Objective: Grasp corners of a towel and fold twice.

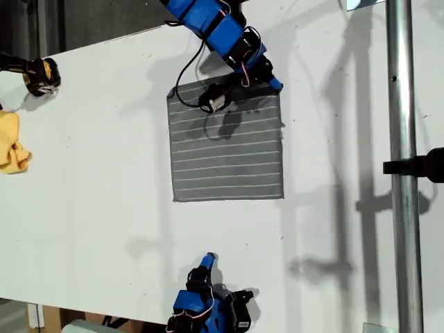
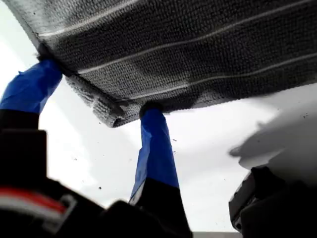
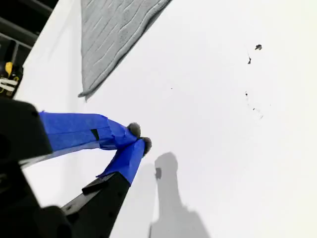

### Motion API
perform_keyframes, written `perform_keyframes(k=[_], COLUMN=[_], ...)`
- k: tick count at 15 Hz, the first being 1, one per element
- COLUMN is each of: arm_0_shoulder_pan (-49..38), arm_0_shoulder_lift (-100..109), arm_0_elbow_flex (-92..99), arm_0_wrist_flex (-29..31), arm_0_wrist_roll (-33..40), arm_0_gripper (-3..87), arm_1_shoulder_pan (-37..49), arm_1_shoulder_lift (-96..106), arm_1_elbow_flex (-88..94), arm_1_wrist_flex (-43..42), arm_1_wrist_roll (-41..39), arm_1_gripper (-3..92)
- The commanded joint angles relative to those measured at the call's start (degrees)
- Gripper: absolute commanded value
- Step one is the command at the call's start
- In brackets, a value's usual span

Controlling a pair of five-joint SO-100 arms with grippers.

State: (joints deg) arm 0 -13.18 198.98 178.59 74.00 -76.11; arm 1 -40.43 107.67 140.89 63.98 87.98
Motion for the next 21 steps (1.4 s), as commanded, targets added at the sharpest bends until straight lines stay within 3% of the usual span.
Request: perform_keyframes(k=[1,2,4,7,11,13,16,21], arm_0_shoulder_pan=[0.6,0.6,0.6,0.6,6.2,7.8,11.0,16.8], arm_0_shoulder_lift=[0.2,0.2,0.2,0.2,-2.9,-20.1,-51.3,-84.6], arm_0_elbow_flex=[0.1,0.1,0.1,0.1,-2.8,-14.9,-39.1,-75.5], arm_0_wrist_flex=[0.0,0.0,0.0,-0.2,-5.6,-6.9,-9.1,-0.2], arm_0_wrist_roll=[-0.3,-0.4,-0.4,-0.7,-5.5,-6.9,-3.1,2.1], arm_0_gripper=[-2.1,-2.1,-2.1,-2.1,-2.3,-2.3,-2.3,-2.3], arm_1_shoulder_pan=[1.2,1.4,1.4,1.1,1.1,2.1,4.2,4.5], arm_1_shoulder_lift=[0.0,0.2,1.1,1.5,1.4,1.0,0.5,-0.1], arm_1_elbow_flex=[0.2,0.2,0.2,0.4,0.4,0.4,0.1,-0.4], arm_1_wrist_flex=[-0.9,-1.1,-0.8,-1.5,-2.5,-3.6,-4.0,-4.2], arm_1_wrist_roll=[-0.8,-1.0,-0.8,-1.3,-1.8,-2.9,-5.8,-6.6], arm_1_gripper=[25.8,22.3,5.9,0.0,-0.1,-0.1,-0.1,-0.1])
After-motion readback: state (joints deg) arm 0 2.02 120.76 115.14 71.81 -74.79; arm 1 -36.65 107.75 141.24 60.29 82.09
